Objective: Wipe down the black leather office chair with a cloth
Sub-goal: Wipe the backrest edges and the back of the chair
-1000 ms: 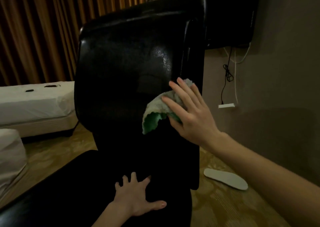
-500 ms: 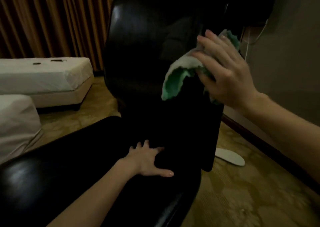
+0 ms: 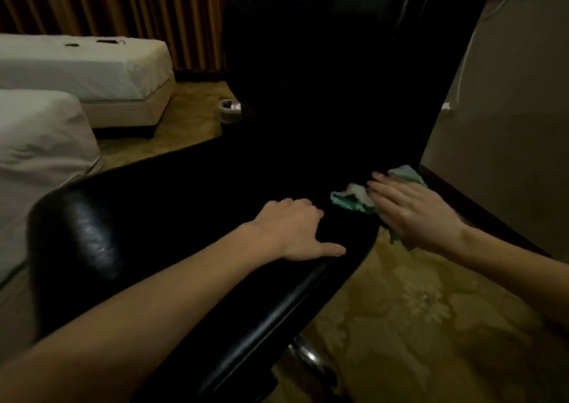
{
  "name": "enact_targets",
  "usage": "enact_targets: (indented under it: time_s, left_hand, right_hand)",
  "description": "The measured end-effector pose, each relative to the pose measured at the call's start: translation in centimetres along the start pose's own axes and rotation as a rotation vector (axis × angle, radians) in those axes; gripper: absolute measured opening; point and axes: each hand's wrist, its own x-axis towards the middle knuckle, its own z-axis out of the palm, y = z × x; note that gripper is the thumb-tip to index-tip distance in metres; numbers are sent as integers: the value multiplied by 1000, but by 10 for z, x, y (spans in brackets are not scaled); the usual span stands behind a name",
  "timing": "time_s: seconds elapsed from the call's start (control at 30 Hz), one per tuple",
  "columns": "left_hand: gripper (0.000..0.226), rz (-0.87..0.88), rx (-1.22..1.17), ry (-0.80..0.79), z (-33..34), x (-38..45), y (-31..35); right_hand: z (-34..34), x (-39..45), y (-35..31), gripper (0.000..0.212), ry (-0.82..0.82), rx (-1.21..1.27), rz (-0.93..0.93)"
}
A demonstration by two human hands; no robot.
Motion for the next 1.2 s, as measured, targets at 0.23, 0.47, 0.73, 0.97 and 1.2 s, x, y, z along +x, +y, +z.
enact_targets:
  time_s: [0.23,0.47,0.73,0.97,1.2]
  left_hand:
    - [79,225,-48,-98,-1,-6,-50]
    - [24,346,-355,64,-2,22,-97]
    - [39,204,-451,281,-6,49,-33]
    - [108,-158,-217,228,17,55,64]
    - [135,-211,202,231,54,48,99]
  right_hand:
    - [4,20,-110,45,110,610,684]
    - [-35,26,-186,44,195,685,566]
    - [-35,-11,-118,29,189,230,2]
    - [-58,-77,-35,31,450,511,555]
    - [-71,-61,33,26,686,766,674]
